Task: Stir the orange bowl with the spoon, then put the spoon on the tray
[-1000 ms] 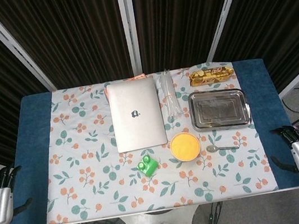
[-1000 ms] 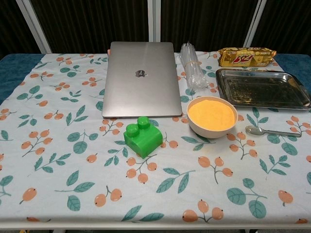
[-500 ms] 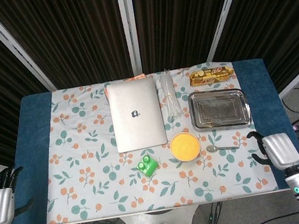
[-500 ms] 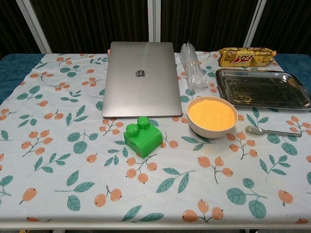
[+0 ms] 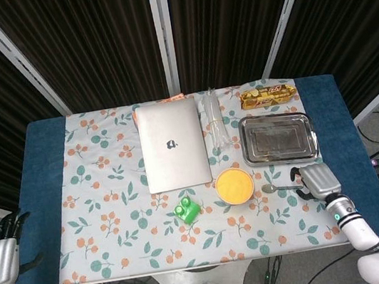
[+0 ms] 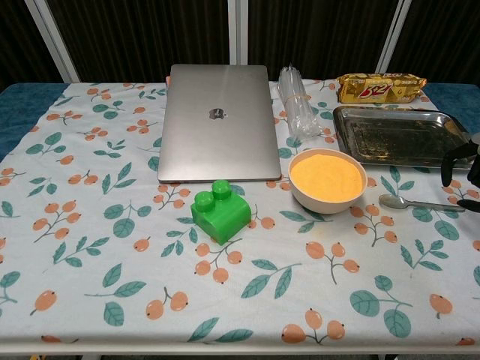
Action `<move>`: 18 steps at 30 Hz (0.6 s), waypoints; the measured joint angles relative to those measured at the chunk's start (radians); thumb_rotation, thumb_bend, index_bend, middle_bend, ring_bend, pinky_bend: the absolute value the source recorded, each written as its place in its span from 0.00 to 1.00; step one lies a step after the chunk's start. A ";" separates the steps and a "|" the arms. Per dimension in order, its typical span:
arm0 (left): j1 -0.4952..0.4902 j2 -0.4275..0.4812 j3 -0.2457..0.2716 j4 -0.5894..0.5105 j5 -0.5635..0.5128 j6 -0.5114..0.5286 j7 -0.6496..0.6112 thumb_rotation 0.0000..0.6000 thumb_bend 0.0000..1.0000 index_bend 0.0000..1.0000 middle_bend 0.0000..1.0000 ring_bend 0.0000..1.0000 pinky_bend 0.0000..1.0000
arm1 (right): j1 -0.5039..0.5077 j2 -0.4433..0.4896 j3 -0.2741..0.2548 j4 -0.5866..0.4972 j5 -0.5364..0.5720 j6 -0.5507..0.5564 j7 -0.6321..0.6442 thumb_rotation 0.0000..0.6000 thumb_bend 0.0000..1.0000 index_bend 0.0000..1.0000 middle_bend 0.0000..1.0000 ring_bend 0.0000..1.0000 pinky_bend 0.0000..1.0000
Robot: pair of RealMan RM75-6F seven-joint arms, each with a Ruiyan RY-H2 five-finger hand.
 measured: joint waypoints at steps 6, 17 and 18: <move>-0.002 -0.001 0.002 0.003 -0.001 -0.007 -0.004 1.00 0.14 0.22 0.20 0.12 0.18 | 0.025 -0.044 -0.008 0.048 0.023 -0.031 -0.011 1.00 0.27 0.49 0.90 0.91 1.00; -0.001 -0.007 0.005 0.014 -0.002 -0.009 -0.013 1.00 0.14 0.22 0.20 0.12 0.18 | 0.049 -0.077 -0.022 0.096 0.056 -0.052 -0.017 1.00 0.29 0.50 0.90 0.91 1.00; -0.001 -0.007 0.005 0.015 -0.002 -0.009 -0.014 1.00 0.14 0.22 0.20 0.12 0.18 | 0.050 -0.078 -0.023 0.097 0.058 -0.053 -0.018 1.00 0.29 0.50 0.90 0.91 1.00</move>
